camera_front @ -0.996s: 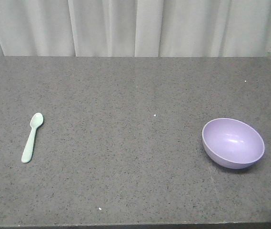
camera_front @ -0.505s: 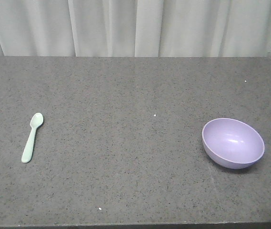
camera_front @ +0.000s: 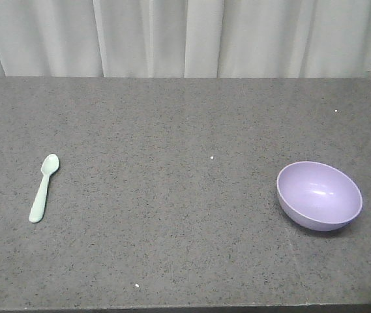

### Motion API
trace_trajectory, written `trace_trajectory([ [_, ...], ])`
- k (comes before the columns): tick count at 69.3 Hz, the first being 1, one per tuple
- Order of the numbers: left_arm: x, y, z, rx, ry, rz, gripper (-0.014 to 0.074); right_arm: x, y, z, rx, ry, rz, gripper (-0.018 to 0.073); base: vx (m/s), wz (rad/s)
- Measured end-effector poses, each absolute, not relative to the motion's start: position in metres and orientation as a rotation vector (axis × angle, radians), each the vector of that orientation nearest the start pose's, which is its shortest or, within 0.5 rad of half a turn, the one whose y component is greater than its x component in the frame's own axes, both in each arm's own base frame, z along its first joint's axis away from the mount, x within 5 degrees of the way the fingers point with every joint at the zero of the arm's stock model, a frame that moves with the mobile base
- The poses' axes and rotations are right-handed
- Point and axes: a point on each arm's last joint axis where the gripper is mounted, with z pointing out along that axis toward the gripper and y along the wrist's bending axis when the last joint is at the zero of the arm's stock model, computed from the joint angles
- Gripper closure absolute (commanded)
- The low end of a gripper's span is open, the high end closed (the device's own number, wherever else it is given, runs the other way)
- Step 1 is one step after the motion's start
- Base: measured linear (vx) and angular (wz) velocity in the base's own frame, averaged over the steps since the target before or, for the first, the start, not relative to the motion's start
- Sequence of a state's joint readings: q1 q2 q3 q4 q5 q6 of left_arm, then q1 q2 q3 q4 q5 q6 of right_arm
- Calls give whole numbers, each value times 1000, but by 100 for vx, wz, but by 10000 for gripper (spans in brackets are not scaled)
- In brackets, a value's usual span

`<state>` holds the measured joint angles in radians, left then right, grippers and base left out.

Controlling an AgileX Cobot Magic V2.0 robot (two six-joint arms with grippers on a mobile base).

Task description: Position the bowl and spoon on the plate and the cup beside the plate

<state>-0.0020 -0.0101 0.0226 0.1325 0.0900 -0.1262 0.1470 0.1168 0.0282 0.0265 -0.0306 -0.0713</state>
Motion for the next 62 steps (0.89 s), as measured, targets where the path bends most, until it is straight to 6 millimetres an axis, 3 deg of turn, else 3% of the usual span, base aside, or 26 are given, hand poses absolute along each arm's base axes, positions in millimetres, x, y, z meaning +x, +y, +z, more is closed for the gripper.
trace_trajectory([
  [12,52,1,224,-18,1536,4,603,65,10,212,-135,1605,100,565,0,0],
  [26,47,2,274,-135,1606,-93,603,59,10,258,-137,1634,114,565,0,0],
  [44,68,3,352,-170,1770,-83,603,65,12,315,-23,1860,223,565,0,0],
  [52,80,4,374,-180,1887,-65,603,75,13,332,-5,2008,207,565,0,0],
  [62,94,5,384,-162,2118,-14,603,89,14,344,-4,2151,188,565,0,0],
])
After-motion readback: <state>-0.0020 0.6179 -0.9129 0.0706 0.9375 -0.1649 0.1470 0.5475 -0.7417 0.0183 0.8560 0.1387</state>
